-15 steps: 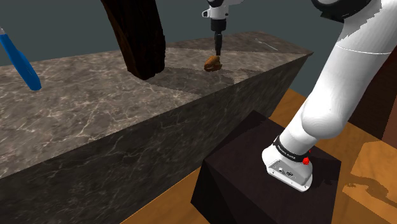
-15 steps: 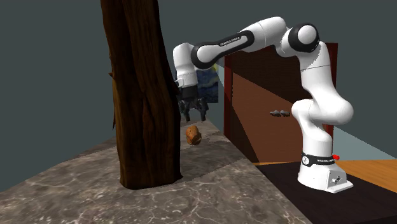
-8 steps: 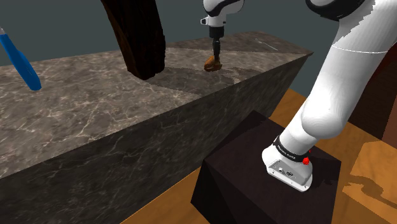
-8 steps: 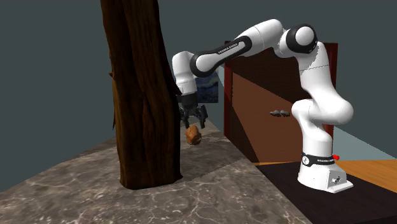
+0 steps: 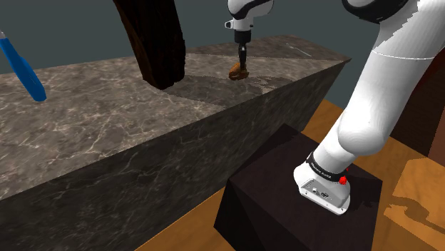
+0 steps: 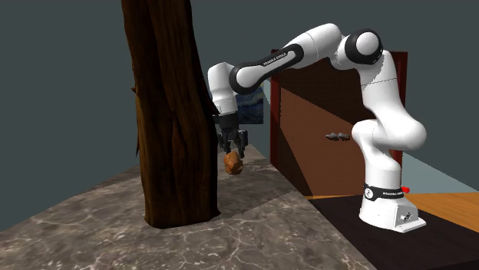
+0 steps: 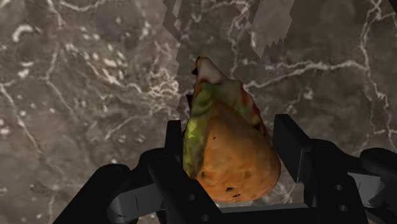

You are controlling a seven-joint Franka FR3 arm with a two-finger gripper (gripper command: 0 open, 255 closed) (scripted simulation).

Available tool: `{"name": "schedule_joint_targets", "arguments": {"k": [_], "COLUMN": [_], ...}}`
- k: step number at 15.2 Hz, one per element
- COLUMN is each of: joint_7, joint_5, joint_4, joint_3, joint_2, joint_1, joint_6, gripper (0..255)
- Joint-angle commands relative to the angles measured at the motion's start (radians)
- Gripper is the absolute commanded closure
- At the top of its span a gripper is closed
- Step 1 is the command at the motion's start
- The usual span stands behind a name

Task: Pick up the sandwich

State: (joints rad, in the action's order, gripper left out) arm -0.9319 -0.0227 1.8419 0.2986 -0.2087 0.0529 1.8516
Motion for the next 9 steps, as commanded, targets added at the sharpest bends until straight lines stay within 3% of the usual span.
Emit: {"name": "schedule_joint_targets", "arguments": {"k": [1,9], "joint_7": [0.0,0.0], "joint_5": [0.001,-0.006], "joint_4": [0.001,-0.049], "joint_3": [-0.001,0.001], "joint_2": [-0.001,0.023], "joint_1": [0.001,0.002], "joint_6": [0.0,-0.073], "gripper": [255,255]}}
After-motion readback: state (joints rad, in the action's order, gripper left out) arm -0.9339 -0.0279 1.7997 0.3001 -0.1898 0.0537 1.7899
